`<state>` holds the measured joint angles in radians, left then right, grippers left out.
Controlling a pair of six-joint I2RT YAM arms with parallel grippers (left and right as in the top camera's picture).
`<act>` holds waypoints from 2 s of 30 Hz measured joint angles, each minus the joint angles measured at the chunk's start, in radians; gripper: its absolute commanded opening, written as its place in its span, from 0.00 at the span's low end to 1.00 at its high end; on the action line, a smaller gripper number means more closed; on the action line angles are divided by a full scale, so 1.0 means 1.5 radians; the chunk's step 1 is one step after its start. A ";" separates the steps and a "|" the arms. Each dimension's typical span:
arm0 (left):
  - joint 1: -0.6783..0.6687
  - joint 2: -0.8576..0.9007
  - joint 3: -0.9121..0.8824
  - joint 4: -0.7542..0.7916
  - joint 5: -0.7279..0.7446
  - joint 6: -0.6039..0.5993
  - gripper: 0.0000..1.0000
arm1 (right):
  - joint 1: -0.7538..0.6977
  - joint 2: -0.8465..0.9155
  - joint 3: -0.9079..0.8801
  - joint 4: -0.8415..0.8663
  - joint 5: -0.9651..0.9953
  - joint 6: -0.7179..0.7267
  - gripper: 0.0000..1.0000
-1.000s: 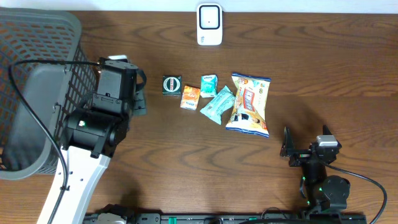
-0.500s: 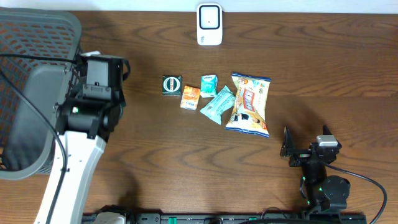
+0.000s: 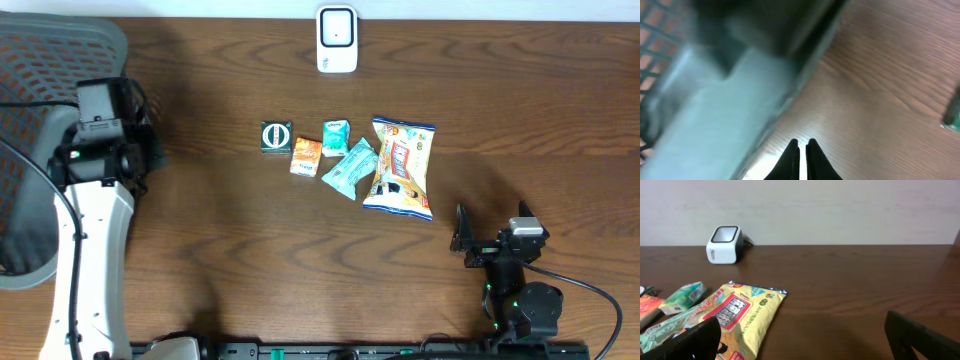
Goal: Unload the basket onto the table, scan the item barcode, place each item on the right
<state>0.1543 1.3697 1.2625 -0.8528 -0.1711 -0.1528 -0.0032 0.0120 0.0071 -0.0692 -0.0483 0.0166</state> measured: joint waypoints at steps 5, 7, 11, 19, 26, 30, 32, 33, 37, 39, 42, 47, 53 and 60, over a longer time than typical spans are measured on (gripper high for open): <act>0.004 -0.001 0.000 0.021 0.032 0.031 0.08 | 0.000 0.000 0.000 0.000 0.000 0.000 0.99; 0.005 -0.001 0.000 0.031 0.040 0.036 0.08 | 0.000 0.000 0.000 0.000 0.000 0.000 0.99; 0.006 -0.001 0.000 0.045 0.064 0.038 0.08 | 0.000 0.000 0.000 0.000 0.000 0.000 0.99; 0.006 -0.001 0.000 0.090 0.097 0.042 0.08 | 0.000 0.000 0.000 0.000 0.000 0.000 0.99; 0.028 0.009 0.000 0.105 0.049 0.048 0.08 | 0.000 0.000 0.000 0.000 0.000 0.000 0.99; 0.048 0.026 0.000 0.121 0.033 0.053 0.07 | 0.000 0.000 0.000 0.000 0.000 0.000 0.99; 0.051 0.027 0.000 0.123 0.027 0.053 0.08 | 0.000 0.000 0.000 0.000 0.000 0.000 0.99; 0.051 0.027 0.000 0.123 0.028 0.053 0.08 | 0.000 0.000 0.000 0.000 0.000 0.000 0.99; 0.053 0.022 0.000 0.126 0.055 0.053 0.07 | 0.000 0.000 0.000 0.000 0.000 0.000 0.99; 0.054 0.014 0.000 0.128 0.078 0.052 0.07 | 0.000 0.000 0.000 0.000 0.000 0.000 0.99; 0.054 -0.013 0.000 0.127 0.127 0.052 0.08 | 0.000 0.000 0.000 0.000 0.000 0.000 0.99; 0.054 -0.098 0.000 0.110 0.236 0.051 0.17 | 0.000 0.000 0.000 0.000 0.000 0.000 0.99; 0.054 -0.172 0.000 0.029 0.354 0.021 0.69 | 0.000 0.000 0.000 0.000 0.000 0.000 0.99; 0.050 -0.165 0.000 -0.104 0.403 -0.039 0.84 | 0.000 0.000 0.000 0.000 0.000 0.000 0.99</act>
<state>0.2291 1.1229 1.2625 -1.0092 0.4328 -0.2108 -0.0032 0.0120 0.0071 -0.0692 -0.0483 0.0166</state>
